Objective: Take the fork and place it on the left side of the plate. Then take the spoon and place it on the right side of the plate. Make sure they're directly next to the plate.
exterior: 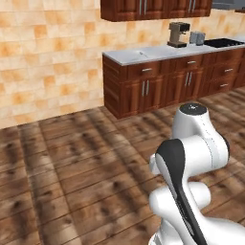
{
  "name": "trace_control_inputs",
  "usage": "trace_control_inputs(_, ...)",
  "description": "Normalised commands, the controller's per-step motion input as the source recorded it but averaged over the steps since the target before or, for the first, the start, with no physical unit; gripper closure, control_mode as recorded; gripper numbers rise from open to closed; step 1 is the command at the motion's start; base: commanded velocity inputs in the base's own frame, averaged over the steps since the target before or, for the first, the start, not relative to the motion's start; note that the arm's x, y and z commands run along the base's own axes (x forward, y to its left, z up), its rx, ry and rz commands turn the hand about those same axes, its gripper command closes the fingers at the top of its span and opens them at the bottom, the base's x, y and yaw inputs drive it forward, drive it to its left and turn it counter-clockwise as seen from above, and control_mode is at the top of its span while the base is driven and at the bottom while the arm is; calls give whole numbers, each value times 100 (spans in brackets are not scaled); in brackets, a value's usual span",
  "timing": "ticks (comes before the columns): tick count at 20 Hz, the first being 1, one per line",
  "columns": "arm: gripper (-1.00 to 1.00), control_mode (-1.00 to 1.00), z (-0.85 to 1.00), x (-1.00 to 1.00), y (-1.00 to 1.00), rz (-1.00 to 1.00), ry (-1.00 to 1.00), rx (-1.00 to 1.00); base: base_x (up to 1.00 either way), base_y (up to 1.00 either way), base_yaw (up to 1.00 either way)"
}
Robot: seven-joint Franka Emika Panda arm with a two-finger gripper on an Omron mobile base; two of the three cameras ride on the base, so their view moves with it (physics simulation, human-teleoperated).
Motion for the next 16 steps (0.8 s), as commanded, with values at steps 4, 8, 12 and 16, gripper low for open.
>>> trace_control_inputs(4,-100,100,0,0,0,0,0,0,100,-12,5)
trace_control_inputs(8,-100,100,0,0,0,0,0,0,100,-22,5)
trace_control_inputs(12,-100,100,0,0,0,0,0,0,100,-40,5)
trace_control_inputs(16,-100,100,0,0,0,0,0,0,100,-69,8)
